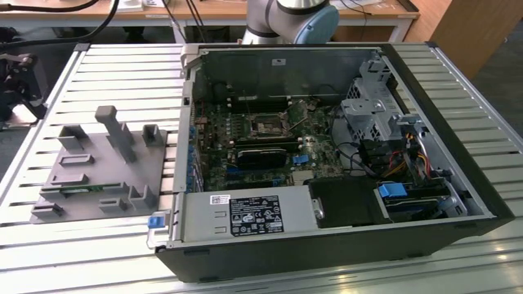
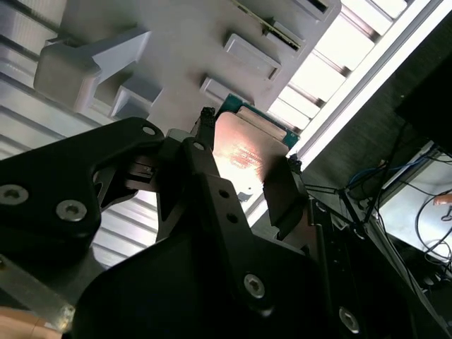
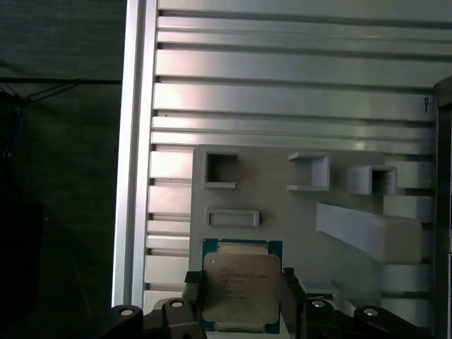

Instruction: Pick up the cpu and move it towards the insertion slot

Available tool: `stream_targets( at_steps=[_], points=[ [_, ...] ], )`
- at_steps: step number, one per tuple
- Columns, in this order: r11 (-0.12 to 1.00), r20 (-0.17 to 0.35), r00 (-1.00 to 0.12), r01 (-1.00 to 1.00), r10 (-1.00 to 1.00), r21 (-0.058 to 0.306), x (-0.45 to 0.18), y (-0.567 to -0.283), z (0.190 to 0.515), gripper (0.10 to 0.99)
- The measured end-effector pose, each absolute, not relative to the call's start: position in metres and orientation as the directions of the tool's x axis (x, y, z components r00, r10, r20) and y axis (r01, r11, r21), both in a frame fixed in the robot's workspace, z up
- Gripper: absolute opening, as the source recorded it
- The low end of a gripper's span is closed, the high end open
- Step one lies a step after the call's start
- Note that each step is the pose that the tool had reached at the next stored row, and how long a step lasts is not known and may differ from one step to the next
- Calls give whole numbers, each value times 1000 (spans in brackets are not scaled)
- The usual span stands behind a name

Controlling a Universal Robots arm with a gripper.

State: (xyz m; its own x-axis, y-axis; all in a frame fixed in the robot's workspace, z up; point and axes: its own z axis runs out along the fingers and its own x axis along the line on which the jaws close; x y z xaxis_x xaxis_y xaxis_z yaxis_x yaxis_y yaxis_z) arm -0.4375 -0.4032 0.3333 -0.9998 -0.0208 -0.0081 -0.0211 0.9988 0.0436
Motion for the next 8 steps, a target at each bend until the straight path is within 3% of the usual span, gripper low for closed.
stream_targets(
  at_steps=[8],
  points=[
    [999, -8, -1000, -21, -21, 44, -437, -403, 343, 525]
  ],
)
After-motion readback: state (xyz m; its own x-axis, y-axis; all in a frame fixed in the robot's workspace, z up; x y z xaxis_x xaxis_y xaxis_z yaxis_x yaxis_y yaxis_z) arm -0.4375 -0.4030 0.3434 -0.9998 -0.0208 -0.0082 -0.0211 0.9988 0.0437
